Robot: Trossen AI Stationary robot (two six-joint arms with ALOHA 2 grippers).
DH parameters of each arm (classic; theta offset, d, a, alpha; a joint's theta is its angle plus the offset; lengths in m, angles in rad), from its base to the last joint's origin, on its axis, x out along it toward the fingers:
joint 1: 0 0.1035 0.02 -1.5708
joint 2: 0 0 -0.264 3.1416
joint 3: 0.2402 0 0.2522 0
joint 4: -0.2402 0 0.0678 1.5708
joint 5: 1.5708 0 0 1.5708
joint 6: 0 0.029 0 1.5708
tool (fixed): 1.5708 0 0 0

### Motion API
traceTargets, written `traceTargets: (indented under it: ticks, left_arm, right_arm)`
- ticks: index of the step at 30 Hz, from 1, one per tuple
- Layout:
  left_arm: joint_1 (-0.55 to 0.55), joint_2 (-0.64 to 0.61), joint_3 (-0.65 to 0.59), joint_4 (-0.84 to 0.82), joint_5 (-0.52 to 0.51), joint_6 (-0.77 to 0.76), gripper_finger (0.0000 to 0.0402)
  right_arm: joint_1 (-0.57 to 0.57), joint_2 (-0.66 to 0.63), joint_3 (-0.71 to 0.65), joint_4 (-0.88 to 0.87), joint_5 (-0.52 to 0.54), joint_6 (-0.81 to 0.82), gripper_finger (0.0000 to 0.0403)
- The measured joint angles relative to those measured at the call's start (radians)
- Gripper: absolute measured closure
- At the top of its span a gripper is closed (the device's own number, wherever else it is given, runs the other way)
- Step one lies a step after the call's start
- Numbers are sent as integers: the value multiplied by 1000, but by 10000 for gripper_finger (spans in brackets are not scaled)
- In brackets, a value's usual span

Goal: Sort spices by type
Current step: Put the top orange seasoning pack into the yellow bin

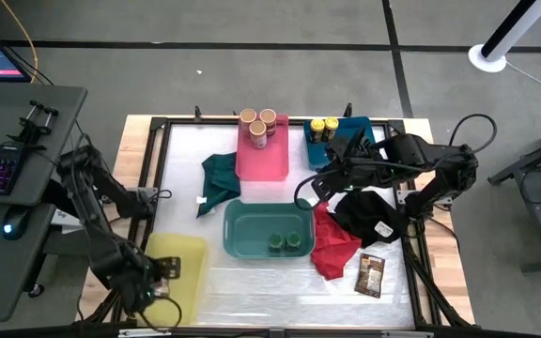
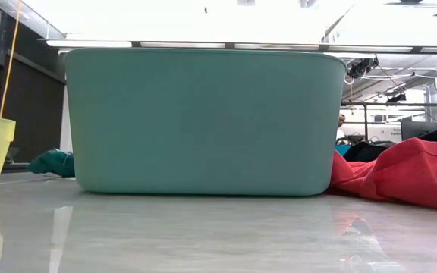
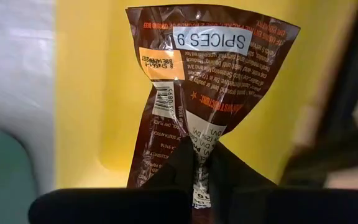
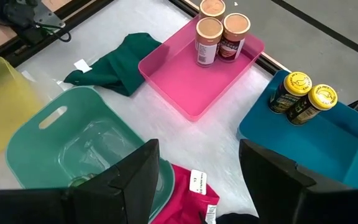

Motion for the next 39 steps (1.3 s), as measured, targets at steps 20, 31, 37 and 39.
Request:
traceTargets:
  ticks: [20,31,37,39]
  left_arm:
    - [67,91,-152,112,77,231,397]
    - [73,91,-198,120,152,251,367]
    - [73,91,-198,179,152,297,365]
    - [73,91,-198,207,152,277,365]
  right_arm:
    - [-8,0,0,8,5,35,188]
    - [-8,0,0,8,22,61,188]
    - [-8,0,0,8,26,61,188]
    - [-8,0,0,8,27,61,188]
